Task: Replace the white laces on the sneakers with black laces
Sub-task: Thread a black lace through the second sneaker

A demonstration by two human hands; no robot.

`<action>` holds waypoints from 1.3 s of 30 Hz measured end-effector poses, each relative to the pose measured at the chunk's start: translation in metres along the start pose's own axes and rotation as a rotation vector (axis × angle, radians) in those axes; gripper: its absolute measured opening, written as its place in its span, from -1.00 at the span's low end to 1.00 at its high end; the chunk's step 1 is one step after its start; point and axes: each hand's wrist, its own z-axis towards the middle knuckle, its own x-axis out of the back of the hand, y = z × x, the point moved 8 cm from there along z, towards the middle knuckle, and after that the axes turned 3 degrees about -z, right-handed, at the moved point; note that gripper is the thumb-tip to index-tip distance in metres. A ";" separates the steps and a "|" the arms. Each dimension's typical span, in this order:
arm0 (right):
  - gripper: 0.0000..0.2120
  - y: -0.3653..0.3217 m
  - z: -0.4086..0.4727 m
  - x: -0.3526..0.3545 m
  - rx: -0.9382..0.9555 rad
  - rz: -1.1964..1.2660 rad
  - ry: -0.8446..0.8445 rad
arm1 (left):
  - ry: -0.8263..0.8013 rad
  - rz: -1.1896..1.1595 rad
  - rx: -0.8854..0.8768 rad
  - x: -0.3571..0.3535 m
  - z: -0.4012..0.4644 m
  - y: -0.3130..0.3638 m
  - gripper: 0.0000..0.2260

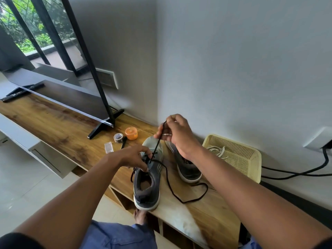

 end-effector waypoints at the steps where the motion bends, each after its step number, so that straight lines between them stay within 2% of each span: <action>1: -0.88 -0.007 0.002 0.001 -0.018 0.098 -0.001 | 0.001 0.001 -0.003 0.000 0.000 0.000 -0.58; 3: -0.85 -0.015 0.003 -0.001 -0.054 0.090 -0.051 | 0.006 0.015 -0.013 0.000 0.000 0.001 -0.60; 4: -0.85 -0.017 0.002 -0.003 -0.053 -0.069 -0.096 | 0.013 0.029 -0.019 0.000 0.000 0.002 -0.61; 7: -0.87 -0.005 -0.008 -0.018 0.071 -0.953 -0.240 | 0.031 0.041 -0.029 0.003 0.000 0.003 -0.66; 9: -0.81 0.018 -0.016 -0.028 0.129 -1.402 -0.379 | 0.038 0.037 -0.036 0.004 -0.002 0.003 -0.70; 11: -0.78 0.037 -0.022 -0.030 0.152 -1.698 -0.473 | 0.052 0.053 -0.053 0.004 -0.001 0.004 -0.72; 13: -0.79 0.048 -0.024 -0.028 0.135 -1.799 -0.491 | 0.073 0.070 -0.053 0.003 0.000 0.003 -0.68; 16: -0.80 0.043 -0.018 -0.022 0.047 -1.600 -0.407 | 0.084 0.045 -0.026 0.002 0.002 0.000 -0.63; 22: -0.78 -0.021 -0.005 -0.009 0.036 -0.688 -0.178 | 0.061 0.020 -0.012 0.002 0.001 -0.006 -0.58; 24: -0.80 -0.048 -0.005 -0.006 0.051 -0.388 -0.158 | 0.048 0.027 -0.015 0.001 0.000 -0.005 -0.57; 27: -0.79 -0.073 -0.007 -0.008 0.054 -0.105 -0.195 | 0.042 0.005 -0.002 0.000 0.000 -0.004 -0.59; 33: -0.80 -0.087 -0.015 -0.021 0.008 0.119 -0.307 | 0.041 -0.038 0.037 -0.001 0.000 -0.001 -0.57; 39: -0.85 -0.089 -0.019 -0.018 0.025 -0.032 -0.409 | 0.017 -0.076 0.059 -0.001 -0.005 -0.002 -0.57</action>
